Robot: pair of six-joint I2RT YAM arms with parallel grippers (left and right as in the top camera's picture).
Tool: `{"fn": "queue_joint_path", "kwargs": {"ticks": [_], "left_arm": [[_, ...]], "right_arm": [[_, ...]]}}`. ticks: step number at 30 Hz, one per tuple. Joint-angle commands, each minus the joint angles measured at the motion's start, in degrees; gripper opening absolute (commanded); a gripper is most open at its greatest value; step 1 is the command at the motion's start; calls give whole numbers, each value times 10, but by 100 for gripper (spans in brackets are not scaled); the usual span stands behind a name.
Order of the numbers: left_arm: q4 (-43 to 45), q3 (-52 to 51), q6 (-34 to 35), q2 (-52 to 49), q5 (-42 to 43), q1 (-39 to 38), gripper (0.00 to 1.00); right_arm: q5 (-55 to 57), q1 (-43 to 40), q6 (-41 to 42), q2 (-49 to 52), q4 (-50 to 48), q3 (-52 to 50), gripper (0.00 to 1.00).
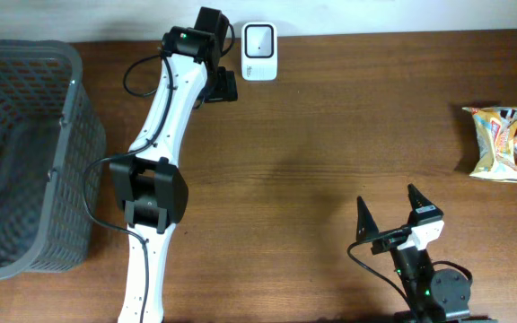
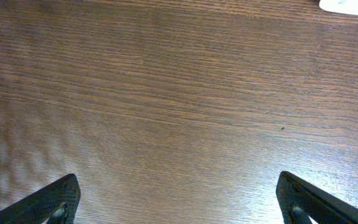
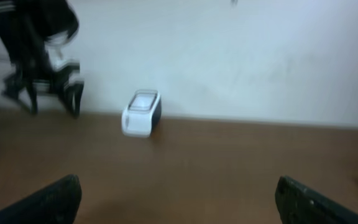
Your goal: Scan the item barcode
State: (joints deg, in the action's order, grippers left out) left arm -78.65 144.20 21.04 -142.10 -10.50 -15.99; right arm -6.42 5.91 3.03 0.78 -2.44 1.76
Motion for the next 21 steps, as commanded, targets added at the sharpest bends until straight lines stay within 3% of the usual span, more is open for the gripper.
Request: {"fn": "queue_joint_path", "kwargs": {"ticks": [1, 6, 21], "left_arm": [[0, -1, 0, -8, 2, 0, 99], [-1, -1, -1, -8, 2, 0, 99], [0, -1, -1, -8, 2, 0, 99]], "right_arm": [[42, 6, 2, -6, -15, -14, 99], [56, 6, 6, -6, 70, -14, 99], [52, 5, 6, -6, 70, -14, 99]]}}
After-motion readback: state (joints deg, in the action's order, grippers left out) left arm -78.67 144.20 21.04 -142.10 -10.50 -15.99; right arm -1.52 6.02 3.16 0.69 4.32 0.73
